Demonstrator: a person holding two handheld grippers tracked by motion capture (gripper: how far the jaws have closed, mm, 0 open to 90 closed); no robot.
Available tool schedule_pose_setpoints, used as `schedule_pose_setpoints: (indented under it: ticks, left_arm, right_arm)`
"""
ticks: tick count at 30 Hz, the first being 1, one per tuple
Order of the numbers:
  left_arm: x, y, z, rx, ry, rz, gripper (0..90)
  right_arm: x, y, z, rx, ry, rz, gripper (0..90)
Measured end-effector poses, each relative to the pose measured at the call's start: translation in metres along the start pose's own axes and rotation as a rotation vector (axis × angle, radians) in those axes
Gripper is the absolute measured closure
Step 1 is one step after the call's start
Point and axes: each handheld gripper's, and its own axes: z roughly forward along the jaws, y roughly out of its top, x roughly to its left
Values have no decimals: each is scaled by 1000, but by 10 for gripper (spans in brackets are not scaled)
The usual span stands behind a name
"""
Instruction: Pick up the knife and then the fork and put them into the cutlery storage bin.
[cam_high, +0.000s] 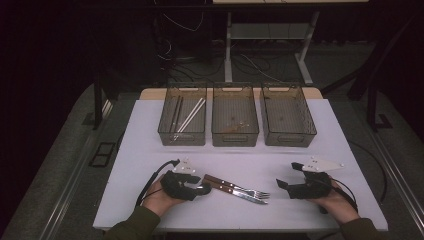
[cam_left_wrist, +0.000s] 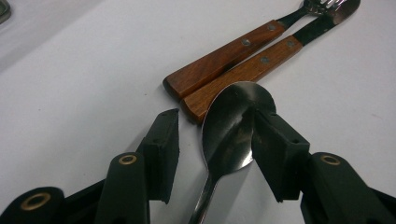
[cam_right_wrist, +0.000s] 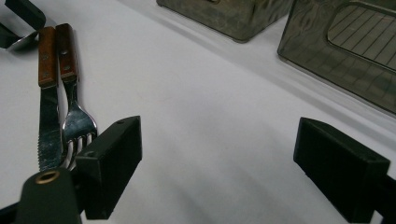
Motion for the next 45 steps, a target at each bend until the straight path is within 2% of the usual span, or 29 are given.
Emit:
schedule_pose_setpoints:
  ticks: [1, 2, 3, 7, 10, 13, 17, 23, 27, 31, 34, 41, 45]
  left_arm:
    - [-2, 0, 0, 3, 4, -6, 503]
    - [-2, 0, 0, 8, 12, 17, 501]
    - [-4, 0, 1, 8, 17, 8, 501]
    - [-8, 0, 1, 8, 21, 20, 505]
    - [-10, -1, 0, 19, 17, 45, 531]
    - [-12, -1, 0, 18, 12, 46, 551]
    - [-13, -1, 0, 24, -2, 68, 583]
    - [-16, -1, 0, 30, 5, 105, 648]
    - [-15, -2, -2, 27, -13, 113, 729]
    - [-13, -3, -5, 22, -57, 115, 820]
    - [-13, -4, -5, 13, -90, 100, 868]
    - [-8, -2, -6, 1, -129, 66, 873]
    - [-3, 3, -10, -31, -127, 31, 873]
  right_arm:
    - [0, 0, 0, -1, 0, -1, 154]
    - [0, 0, 0, 0, -1, 0, 154]
    - [0, 0, 0, 0, -1, 2, 154]
    - [0, 0, 0, -2, -2, 2, 154]
    - [0, 0, -1, -3, -1, 1, 154]
    - [-1, 0, -1, -3, -3, 1, 154]
    - [-1, 0, -1, -4, -3, -1, 154]
    - [-1, 0, 0, -4, -4, -2, 154]
    - [-1, 0, -1, -5, -5, -2, 154]
    - [-1, 0, -1, -3, -4, -3, 154]
    - [-1, 1, 0, -3, -4, -6, 154]
    - [-1, 1, -1, -5, 0, -5, 154]
    - [-1, 1, 0, -6, -1, -1, 154]
